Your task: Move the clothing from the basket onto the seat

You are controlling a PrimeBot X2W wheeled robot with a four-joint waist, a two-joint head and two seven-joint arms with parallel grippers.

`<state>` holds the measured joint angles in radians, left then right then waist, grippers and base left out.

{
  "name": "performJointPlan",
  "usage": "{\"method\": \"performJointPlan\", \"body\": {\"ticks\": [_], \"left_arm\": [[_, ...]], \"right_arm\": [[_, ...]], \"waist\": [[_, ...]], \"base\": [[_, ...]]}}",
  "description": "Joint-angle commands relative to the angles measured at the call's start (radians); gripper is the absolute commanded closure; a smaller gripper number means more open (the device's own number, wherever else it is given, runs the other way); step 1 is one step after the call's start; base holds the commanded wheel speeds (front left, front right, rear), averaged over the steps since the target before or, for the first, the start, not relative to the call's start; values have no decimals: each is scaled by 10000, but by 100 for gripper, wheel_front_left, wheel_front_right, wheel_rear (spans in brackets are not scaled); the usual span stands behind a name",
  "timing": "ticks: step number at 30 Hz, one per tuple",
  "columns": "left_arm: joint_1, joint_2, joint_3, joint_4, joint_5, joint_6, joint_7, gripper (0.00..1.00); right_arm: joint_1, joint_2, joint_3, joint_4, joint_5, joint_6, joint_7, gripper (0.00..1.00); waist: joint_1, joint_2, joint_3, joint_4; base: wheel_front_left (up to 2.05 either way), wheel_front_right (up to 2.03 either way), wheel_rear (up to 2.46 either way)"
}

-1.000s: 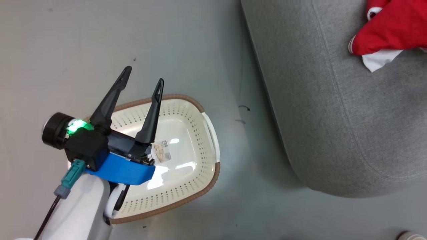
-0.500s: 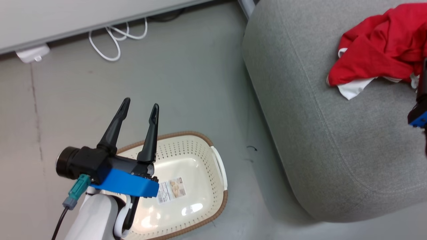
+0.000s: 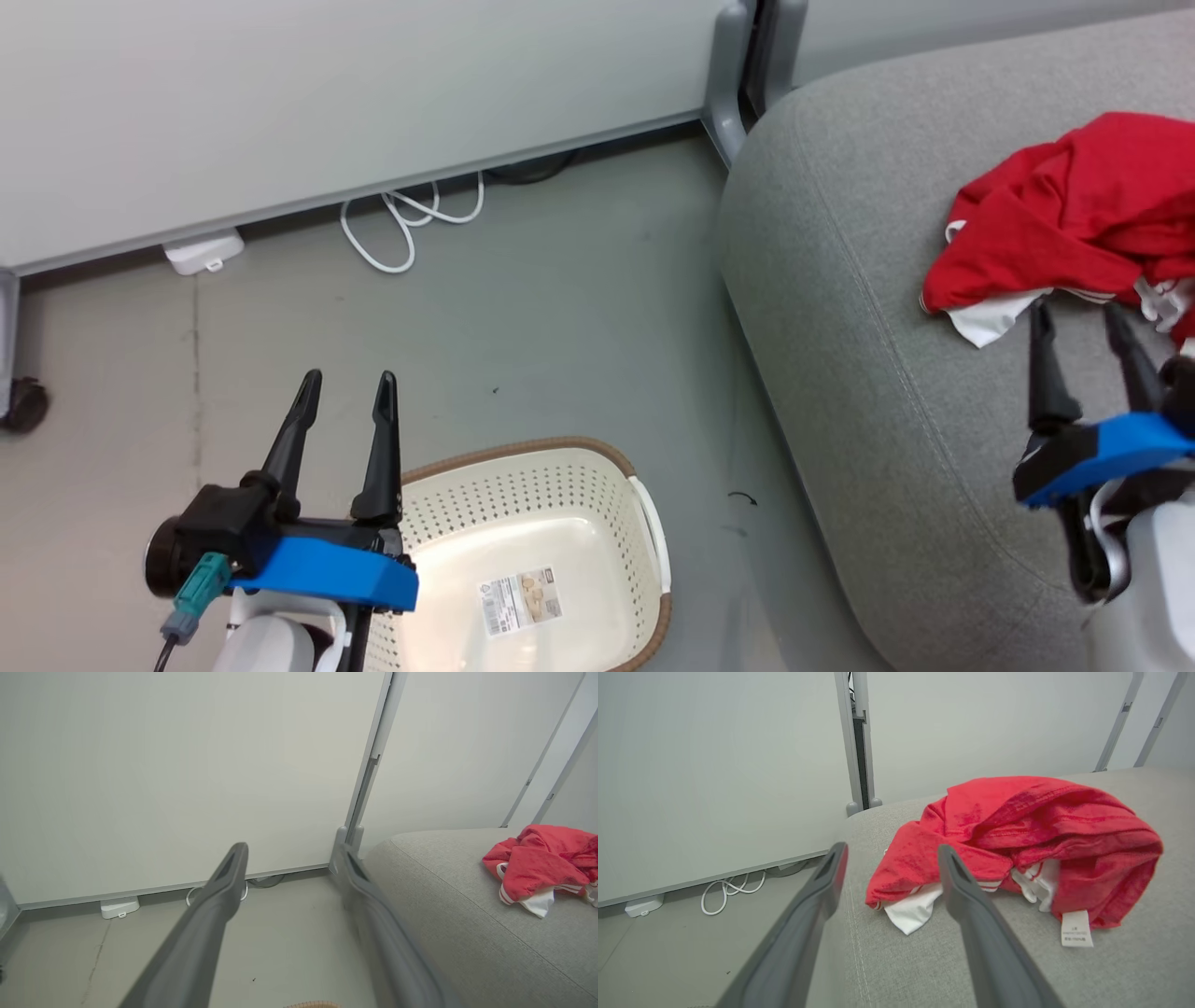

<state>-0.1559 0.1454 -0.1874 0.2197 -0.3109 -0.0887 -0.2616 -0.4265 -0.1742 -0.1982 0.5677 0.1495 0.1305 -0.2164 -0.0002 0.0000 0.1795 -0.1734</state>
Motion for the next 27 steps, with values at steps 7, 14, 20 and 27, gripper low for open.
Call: {"method": "performJointPlan", "body": {"ticks": [7, 14, 20, 27], "left_arm": [[371, -236, 616, 357, 38, -139, -46, 0], [639, -423, 1097, 697, 73, -256, -47, 0], [793, -520, 1248, 1048, 126, -331, -47, 0], [924, -572, 1411, 1350, 162, -388, -47, 0]], "right_arm": [[1765, 770, 372, -2317, -293, 5, 511, 0], [2966, 1145, 976, -3742, -260, 5, 1224, 0], [3356, 1212, 1257, -4125, -411, 5, 1612, 0], [3655, 1237, 1312, -4202, -514, 5, 1741, 0]], "waist": [[2, 0, -570, 530], [2, 0, -942, 1049], [2, 0, -1151, 1532], [2, 0, -1331, 1958]], "base": [[0, 0, 0], [0, 0, 0], [0, 0, 0], [0, 0, 0]]}}
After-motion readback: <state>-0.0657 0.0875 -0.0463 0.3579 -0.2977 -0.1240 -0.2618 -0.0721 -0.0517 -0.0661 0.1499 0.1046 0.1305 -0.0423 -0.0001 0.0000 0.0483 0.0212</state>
